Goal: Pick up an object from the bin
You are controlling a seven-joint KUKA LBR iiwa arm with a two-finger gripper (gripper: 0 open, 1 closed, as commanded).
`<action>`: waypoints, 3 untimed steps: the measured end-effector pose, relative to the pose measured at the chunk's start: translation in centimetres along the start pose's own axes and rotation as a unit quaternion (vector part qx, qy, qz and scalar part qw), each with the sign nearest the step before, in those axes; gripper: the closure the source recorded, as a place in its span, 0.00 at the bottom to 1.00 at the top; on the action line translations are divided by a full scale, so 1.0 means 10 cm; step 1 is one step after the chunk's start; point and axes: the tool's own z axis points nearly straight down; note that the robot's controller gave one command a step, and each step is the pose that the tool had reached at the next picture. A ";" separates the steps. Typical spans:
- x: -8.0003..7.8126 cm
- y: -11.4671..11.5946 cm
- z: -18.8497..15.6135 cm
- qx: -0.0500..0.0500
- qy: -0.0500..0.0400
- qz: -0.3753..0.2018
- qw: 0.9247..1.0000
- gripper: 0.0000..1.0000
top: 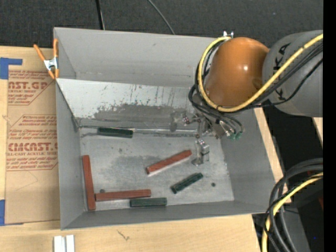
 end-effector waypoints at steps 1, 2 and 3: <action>0.31 -0.11 1.09 -0.003 0.004 -0.115 0.993 1.00; 0.31 -0.11 1.09 -0.002 0.003 -0.115 0.993 0.00; 0.31 -0.11 1.09 -0.003 0.003 -0.115 0.993 0.00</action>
Offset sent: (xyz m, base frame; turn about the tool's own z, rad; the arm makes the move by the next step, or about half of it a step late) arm 0.0000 0.0000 0.0000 0.0000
